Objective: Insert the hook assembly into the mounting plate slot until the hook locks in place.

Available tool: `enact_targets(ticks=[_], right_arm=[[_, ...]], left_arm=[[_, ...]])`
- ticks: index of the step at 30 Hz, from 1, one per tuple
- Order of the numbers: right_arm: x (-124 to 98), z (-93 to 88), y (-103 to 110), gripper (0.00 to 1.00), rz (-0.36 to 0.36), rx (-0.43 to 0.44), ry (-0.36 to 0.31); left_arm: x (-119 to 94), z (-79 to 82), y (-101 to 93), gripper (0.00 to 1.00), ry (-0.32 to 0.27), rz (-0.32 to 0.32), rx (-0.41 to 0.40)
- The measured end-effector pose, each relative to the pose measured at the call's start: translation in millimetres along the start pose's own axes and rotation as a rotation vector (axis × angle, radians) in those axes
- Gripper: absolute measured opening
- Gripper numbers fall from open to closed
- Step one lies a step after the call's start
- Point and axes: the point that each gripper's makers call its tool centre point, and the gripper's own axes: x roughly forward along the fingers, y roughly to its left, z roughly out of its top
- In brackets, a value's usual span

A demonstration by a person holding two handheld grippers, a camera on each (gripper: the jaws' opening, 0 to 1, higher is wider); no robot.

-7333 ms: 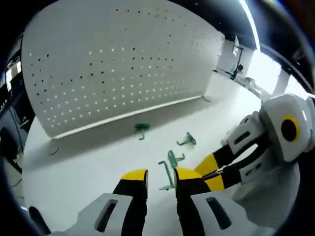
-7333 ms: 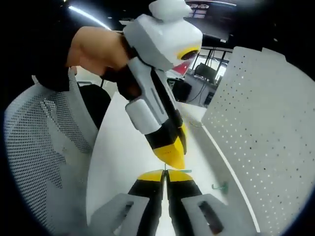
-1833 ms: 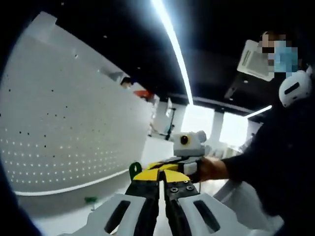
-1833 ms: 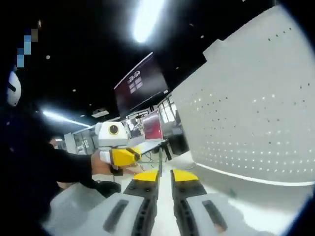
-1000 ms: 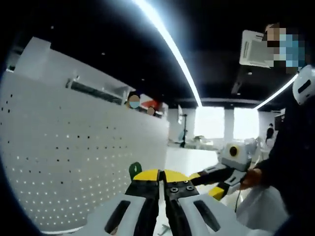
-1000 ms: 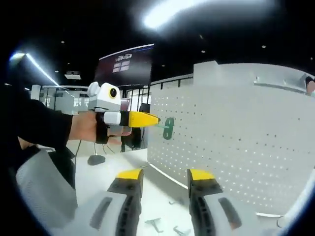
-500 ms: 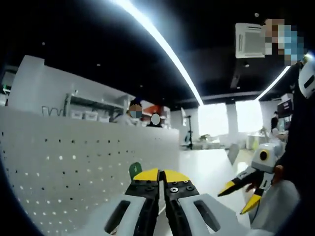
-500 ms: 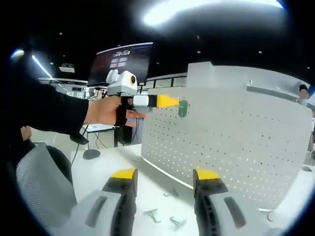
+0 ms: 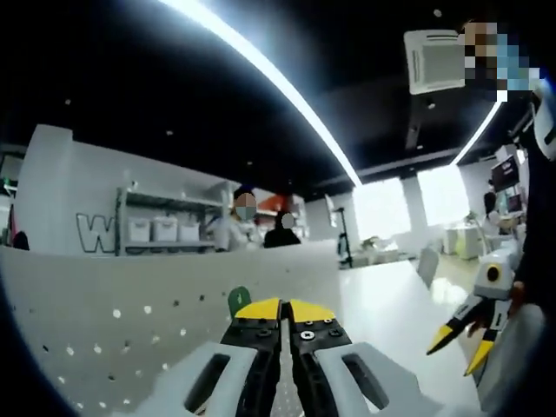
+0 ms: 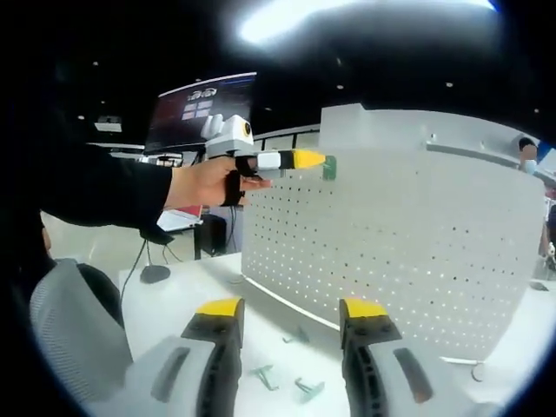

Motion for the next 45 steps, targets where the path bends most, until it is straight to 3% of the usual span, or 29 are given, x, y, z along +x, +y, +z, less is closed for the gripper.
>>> enact_targets(ticks=[7,14,35,38,45], right_arm=[[1,-3.4,-2,0.41,-0.006,0.009,0.011],[1,-7.0,-6,0.41,-0.016,0.028,0.021],[2,-7.6,-8,0.40,-0.018,0.044,0.021],[2,-7.8,-8,0.39,-0.018,0.047,0.021],[2,-7.1,-8,0.39,-0.016,0.048,0.019]], left_arm=[[13,-7.7,6.9,0.02,0.001,-0.015,-0.004],[19,-5.0,14.5,0.02,-0.005,-0.025,0.002],[23,-10.8,23.1,0.02,0.048,-0.048,0.020],[25,-18.9,23.7,0.02,0.086,-0.044,0.048],[26,-17.2,23.4,0.03,0.064,-0.030,0.094]])
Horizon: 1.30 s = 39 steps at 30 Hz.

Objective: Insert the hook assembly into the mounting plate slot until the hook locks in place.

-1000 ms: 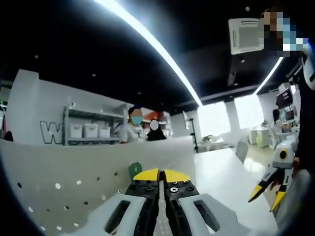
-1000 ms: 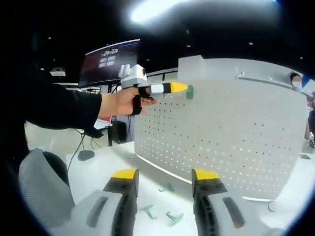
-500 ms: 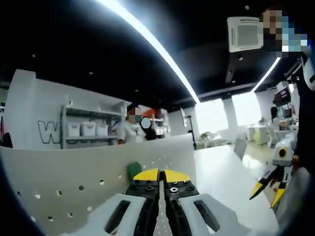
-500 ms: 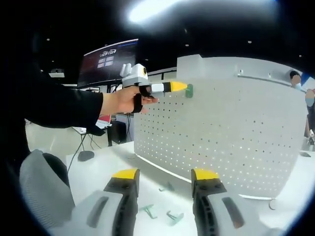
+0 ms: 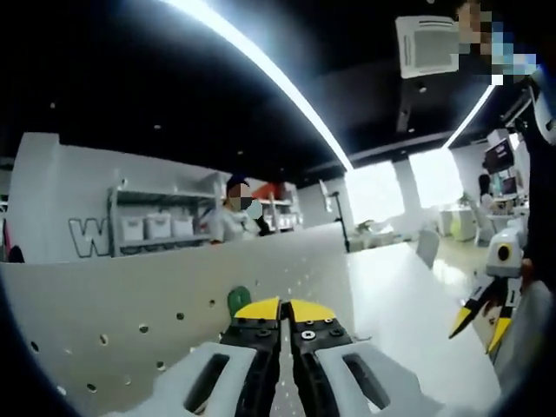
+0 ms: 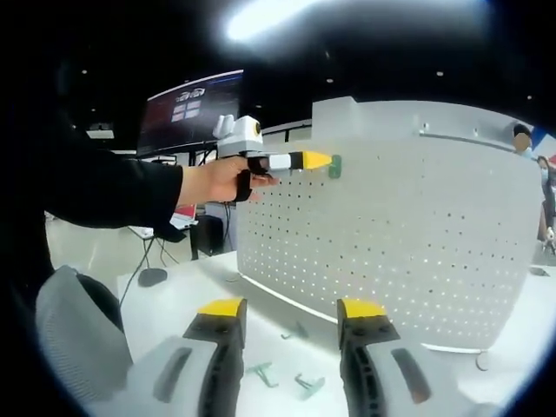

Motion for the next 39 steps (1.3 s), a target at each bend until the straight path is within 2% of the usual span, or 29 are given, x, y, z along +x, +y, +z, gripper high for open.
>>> enact_targets(ticks=[4,9,16,21,30,39], right_arm=[[0,0.3,-1,0.39,-0.001,0.001,-0.002],[-1,1.1,0,0.39,0.001,0.001,-0.005],[-1,3.5,1,0.39,0.004,-0.002,-0.013],[-2,5.7,1,0.39,0.005,-0.006,-0.020],[-4,10.0,-1,0.39,-0.002,-0.016,-0.035],[-5,11.7,-7,0.39,-0.014,-0.020,-0.042]], left_arm=[[-1,-0.4,0.8,0.07,0.000,0.020,0.023],[-2,4.4,-0.7,0.29,-0.008,0.034,0.022],[-9,11.2,-7.7,0.43,-0.016,0.041,0.021],[-16,16.6,-12.7,0.60,-0.035,0.057,-0.010],[-35,3.2,-35.8,0.70,-0.008,0.074,-0.023],[-60,-22.5,-57.8,0.72,0.017,0.113,-0.080]])
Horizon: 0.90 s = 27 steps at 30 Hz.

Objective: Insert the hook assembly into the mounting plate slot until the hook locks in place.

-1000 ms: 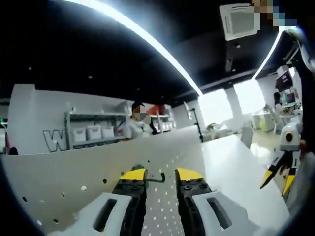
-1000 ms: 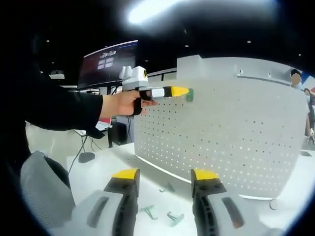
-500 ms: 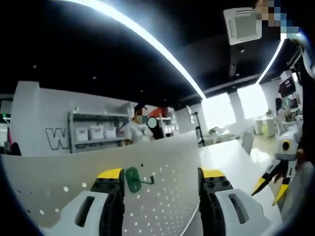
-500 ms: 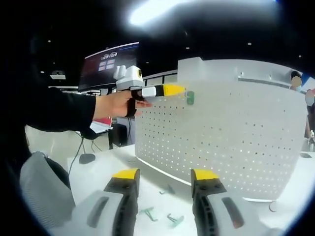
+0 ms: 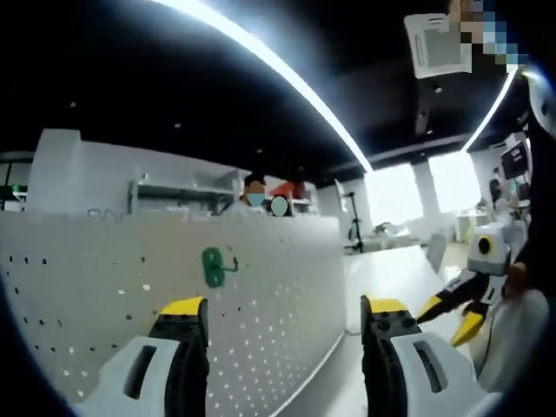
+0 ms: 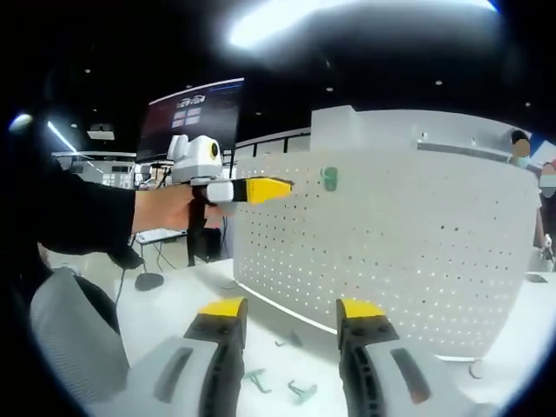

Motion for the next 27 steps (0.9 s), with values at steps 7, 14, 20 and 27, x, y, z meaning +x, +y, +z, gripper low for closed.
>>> enact_targets(ticks=[7,14,20,27], right_arm=[[0,0.7,2,0.39,0.007,-0.006,-0.002],[0,-0.4,4,0.39,0.016,-0.010,0.002],[-1,0.2,6,0.39,0.022,-0.013,0.000],[-2,-0.4,5,0.39,0.020,-0.011,0.004]], left_arm=[[-20,-38.5,-15.1,0.70,0.041,0.038,-0.067],[-30,-81.2,-36.3,0.66,0.124,0.045,-0.134],[-35,-115.6,-54.6,0.59,0.230,0.030,-0.133],[-43,-164.6,-71.1,0.40,0.422,0.018,-0.158]])
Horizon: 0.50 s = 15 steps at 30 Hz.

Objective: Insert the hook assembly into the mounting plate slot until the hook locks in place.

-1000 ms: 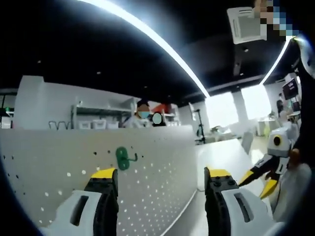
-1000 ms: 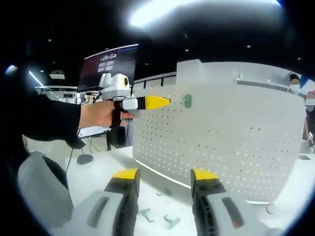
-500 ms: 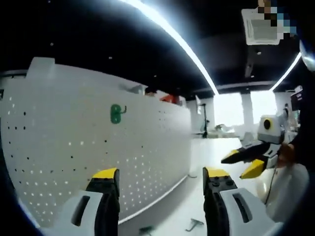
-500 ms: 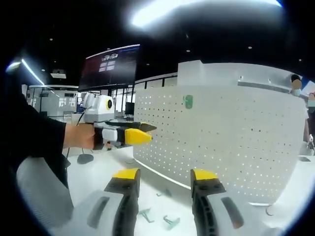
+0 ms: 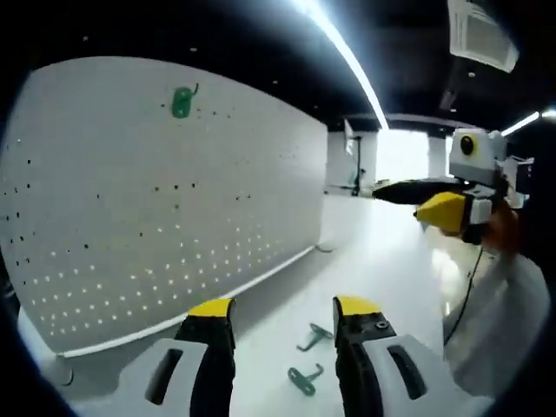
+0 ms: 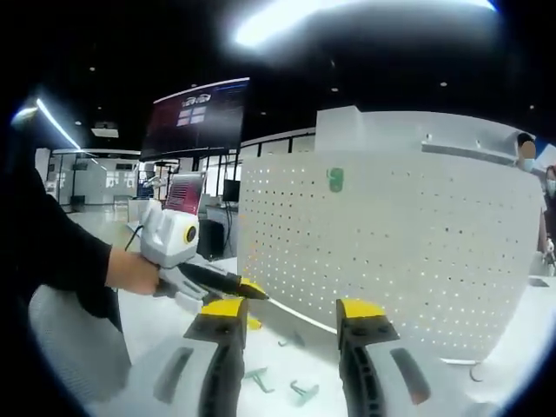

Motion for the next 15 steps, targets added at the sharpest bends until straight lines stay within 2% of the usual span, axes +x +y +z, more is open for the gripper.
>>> enact_targets(ticks=[10,15], right_arm=[[0,-0.7,-2,0.39,-0.004,0.007,0.004],[0,-1.3,-3,0.39,-0.006,0.007,0.008]], left_arm=[[10,-28.5,-6.5,0.25,0.115,-0.003,0.044],[13,-40.8,-10.0,0.22,0.167,-0.013,0.048]])
